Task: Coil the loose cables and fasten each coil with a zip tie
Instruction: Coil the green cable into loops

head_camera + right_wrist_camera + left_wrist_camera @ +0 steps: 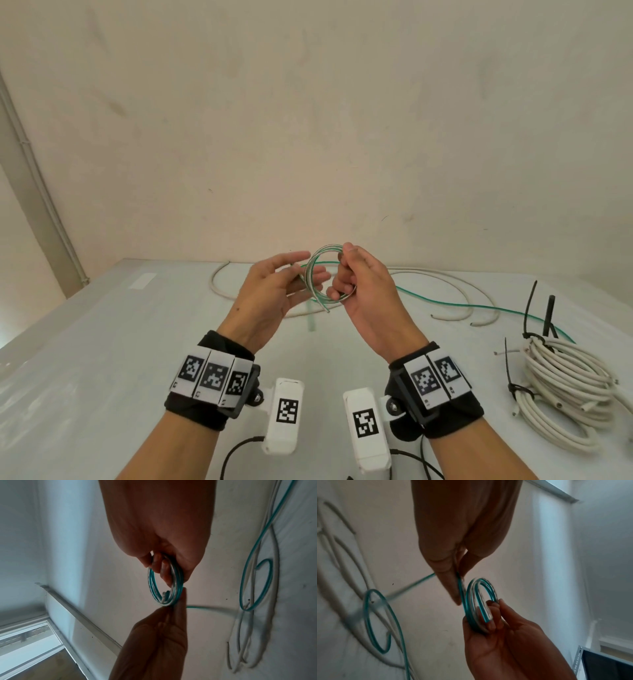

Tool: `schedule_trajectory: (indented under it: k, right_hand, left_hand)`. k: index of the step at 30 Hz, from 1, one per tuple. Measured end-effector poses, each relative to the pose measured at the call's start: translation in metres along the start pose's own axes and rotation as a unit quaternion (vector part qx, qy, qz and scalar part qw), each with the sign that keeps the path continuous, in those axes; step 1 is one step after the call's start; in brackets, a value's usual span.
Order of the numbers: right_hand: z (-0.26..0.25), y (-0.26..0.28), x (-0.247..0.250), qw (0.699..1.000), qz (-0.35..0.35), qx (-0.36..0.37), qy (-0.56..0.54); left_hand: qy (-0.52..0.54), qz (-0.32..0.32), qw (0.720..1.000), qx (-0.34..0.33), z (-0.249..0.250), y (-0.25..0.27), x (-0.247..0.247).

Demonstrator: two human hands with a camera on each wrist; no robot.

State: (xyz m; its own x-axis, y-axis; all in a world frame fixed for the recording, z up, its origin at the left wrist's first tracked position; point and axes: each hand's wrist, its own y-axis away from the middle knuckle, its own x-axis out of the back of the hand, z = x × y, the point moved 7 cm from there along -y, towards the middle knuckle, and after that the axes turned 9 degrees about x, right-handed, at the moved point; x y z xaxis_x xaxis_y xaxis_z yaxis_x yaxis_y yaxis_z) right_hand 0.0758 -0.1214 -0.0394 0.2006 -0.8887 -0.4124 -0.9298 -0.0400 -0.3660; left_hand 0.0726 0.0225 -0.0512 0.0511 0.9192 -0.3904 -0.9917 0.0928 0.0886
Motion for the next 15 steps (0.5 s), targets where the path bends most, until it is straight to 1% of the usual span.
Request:
schedule_trajectory:
  k: [2, 4, 6, 8, 11, 13, 15]
  right_hand:
    - [0.002, 0.003, -0.005, 1.0, -0.021, -0.014, 0.015]
    - [0.001, 0.004, -0.007, 0.999, -0.036, -0.021, 0.016]
    - [-0.001, 0.003, -0.005, 0.999, -0.037, -0.019, 0.016]
    - [-0.002, 0.0, -0.002, 0.998, -0.043, -0.002, 0.048]
    - [-0.004, -0.003, 0.003, 0.989, -0.059, 0.027, 0.133]
    - [-0.004, -0.003, 0.005, 0.981, -0.077, 0.03, 0.178]
    - [-0.003, -0.002, 0.005, 0.965, -0.096, 0.035, 0.243]
  left_hand:
    - [-0.014, -0.022, 0.999, -0.042, 0.009, 0.005, -0.005]
    - [-0.011, -0.029, 0.998, -0.06, 0.012, 0.009, -0.01]
    - [0.015, -0.018, 0.998, -0.051, 0.007, 0.007, -0.008]
    - [0.026, -0.005, 0.999, -0.043, 0.004, 0.004, -0.005]
    - [-0.047, -0.043, 0.998, -0.029, 0.007, 0.005, -0.008]
    - [-0.059, -0.047, 0.997, -0.013, 0.005, 0.004, -0.006]
    - [-0.067, -0.051, 0.996, 0.002, 0.002, 0.005, -0.005]
